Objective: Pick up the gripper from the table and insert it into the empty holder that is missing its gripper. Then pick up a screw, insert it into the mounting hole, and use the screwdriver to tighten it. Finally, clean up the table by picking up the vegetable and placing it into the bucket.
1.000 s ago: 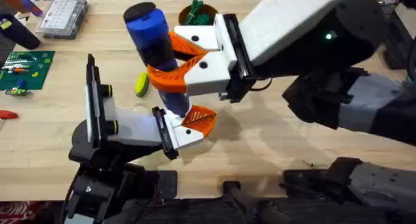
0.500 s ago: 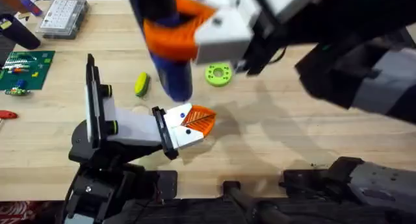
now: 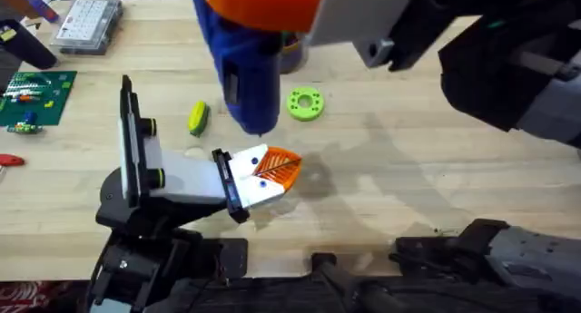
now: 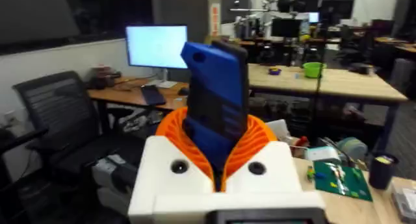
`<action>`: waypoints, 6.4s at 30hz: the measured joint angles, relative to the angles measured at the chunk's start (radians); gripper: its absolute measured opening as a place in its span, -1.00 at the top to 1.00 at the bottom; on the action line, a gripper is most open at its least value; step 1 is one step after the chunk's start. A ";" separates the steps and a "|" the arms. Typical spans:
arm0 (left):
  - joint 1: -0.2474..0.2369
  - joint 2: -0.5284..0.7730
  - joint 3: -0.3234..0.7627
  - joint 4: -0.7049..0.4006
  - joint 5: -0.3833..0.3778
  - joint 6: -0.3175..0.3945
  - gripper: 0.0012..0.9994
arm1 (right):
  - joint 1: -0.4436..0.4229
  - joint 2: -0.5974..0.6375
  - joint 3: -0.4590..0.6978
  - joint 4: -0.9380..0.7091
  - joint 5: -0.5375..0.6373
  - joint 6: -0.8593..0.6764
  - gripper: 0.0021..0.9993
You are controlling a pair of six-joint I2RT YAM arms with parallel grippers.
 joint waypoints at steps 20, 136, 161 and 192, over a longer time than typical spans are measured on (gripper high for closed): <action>0.000 0.000 0.000 0.000 0.000 0.000 0.98 | 0.028 -0.004 -0.063 0.161 -0.023 0.035 0.94; 0.000 0.000 0.000 0.000 0.000 0.000 0.98 | 0.058 0.118 -0.176 0.175 -0.019 -0.162 0.94; 0.000 0.000 0.000 0.000 0.000 0.000 0.98 | 0.058 0.133 -0.186 0.180 -0.024 -0.185 0.94; 0.000 0.000 0.000 0.000 0.000 0.000 0.98 | 0.068 0.166 -0.186 0.179 -0.024 -0.191 0.93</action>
